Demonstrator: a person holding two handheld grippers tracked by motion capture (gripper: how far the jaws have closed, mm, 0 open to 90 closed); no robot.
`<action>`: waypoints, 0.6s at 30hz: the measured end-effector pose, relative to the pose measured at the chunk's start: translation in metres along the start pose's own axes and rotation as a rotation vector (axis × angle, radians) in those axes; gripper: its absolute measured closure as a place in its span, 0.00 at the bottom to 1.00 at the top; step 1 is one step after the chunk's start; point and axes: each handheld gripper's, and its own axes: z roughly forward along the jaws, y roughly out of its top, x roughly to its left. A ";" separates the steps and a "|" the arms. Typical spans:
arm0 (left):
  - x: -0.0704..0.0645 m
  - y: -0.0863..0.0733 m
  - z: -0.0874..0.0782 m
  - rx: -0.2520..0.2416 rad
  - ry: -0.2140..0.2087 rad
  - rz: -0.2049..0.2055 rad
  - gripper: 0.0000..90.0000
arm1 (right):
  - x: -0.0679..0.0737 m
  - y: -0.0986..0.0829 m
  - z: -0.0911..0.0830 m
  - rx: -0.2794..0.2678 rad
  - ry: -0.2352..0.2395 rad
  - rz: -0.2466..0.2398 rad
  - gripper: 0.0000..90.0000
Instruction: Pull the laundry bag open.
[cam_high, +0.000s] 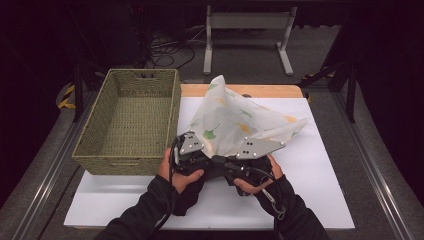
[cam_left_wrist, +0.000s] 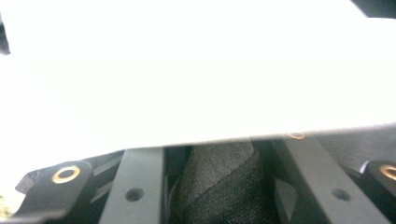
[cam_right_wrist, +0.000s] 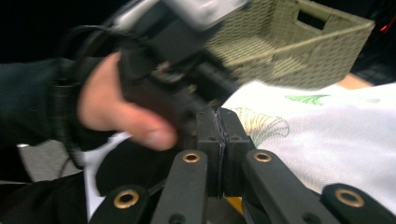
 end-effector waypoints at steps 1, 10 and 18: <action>0.003 -0.002 0.004 -0.010 0.003 -0.038 0.74 | -0.001 -0.005 -0.001 0.011 -0.017 0.002 0.99; -0.005 -0.029 0.036 -0.032 0.045 0.062 0.54 | -0.020 -0.065 0.002 0.159 -0.133 0.011 0.99; -0.002 -0.038 0.001 0.059 -0.126 0.131 0.16 | -0.026 -0.080 0.010 0.198 -0.146 0.035 0.99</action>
